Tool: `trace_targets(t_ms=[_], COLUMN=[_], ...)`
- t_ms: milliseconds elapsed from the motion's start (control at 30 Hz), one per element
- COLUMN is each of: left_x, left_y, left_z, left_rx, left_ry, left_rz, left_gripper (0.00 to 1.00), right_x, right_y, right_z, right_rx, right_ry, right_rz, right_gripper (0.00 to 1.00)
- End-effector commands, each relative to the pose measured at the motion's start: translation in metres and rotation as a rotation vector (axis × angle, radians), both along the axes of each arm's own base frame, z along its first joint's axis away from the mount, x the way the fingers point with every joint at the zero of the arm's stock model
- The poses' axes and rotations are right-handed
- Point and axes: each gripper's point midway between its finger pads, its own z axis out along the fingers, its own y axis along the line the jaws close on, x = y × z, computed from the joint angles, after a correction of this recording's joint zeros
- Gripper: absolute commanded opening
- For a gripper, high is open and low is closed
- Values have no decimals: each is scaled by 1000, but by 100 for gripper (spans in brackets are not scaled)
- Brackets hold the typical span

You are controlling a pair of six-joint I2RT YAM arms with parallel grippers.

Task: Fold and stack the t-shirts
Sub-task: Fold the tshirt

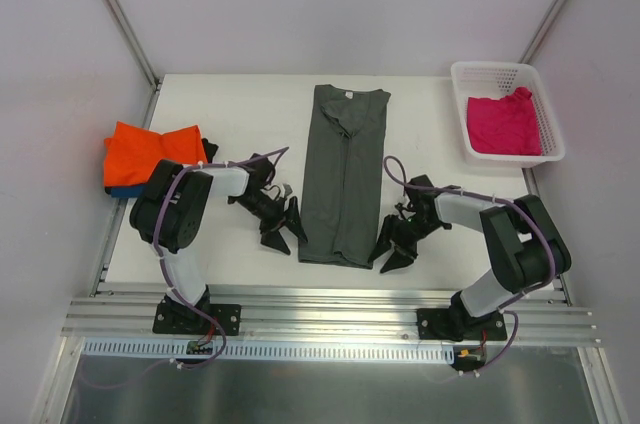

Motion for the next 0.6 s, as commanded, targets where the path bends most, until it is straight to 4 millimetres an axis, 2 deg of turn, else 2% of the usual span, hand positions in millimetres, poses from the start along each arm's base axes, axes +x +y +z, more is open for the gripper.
trace_targets(t_ms=[0, 67, 300, 567], left_x=[-6, -5, -1, 4], left_y=[-6, -8, -15, -10], left_z=[6, 5, -12, -26], left_rx=[-2, 8, 117, 185], left_ry=[5, -10, -117, -157], left_rz=[-11, -21, -102, -119], left_gripper=[61, 61, 61, 58], right_x=[-12, -13, -4, 12], right_y=[-19, -25, -24, -15], right_z=[-3, -8, -30, -35], right_rx=[-105, -160, -225, -220], right_ry=[-26, -47, -98, -168], right_rz=[40, 56, 69, 61], right_gripper=[48, 46, 44, 43])
